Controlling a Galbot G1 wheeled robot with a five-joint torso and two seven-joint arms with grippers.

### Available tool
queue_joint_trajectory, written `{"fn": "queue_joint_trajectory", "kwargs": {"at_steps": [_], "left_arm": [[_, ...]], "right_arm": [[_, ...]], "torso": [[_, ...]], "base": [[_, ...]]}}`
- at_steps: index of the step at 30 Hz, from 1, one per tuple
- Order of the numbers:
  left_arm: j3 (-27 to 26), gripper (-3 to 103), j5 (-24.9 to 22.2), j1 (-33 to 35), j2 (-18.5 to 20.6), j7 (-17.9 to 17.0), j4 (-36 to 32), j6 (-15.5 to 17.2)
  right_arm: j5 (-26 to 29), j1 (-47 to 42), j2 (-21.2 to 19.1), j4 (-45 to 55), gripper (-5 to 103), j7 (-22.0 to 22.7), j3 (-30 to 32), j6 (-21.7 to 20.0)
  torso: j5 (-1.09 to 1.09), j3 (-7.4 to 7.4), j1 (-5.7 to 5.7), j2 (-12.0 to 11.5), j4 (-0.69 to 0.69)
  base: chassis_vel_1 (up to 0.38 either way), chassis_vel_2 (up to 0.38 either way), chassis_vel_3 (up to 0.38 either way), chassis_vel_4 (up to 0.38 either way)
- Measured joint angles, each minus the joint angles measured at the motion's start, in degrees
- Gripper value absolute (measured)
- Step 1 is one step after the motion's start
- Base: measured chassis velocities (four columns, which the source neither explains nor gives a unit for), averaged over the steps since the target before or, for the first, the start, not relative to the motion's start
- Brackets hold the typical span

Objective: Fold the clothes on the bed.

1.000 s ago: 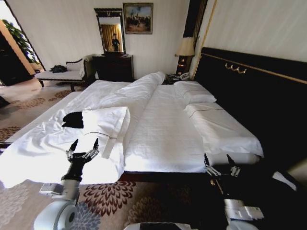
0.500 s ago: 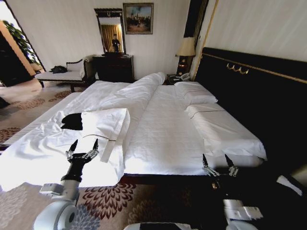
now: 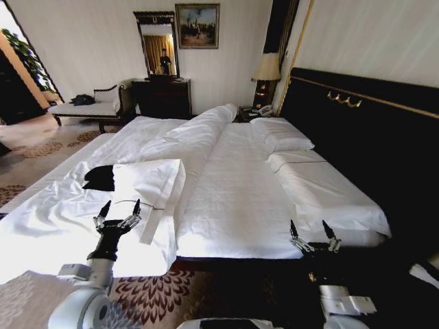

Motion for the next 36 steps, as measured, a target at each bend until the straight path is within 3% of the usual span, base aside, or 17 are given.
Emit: {"fn": "queue_joint_trajectory", "kwargs": {"at_steps": [36], "left_arm": [[-0.34, 100, 0.25, 0.59, -0.19, -0.06, -0.53, -0.03]], "right_arm": [[-1.69, 0.59, 0.23, -1.11, 100, -0.94, 0.51, 1.51]], "torso": [[0.0, -0.03, -0.08, 0.02, 0.0]], "base": [[0.02, 0.027, -0.024, -0.03]]}}
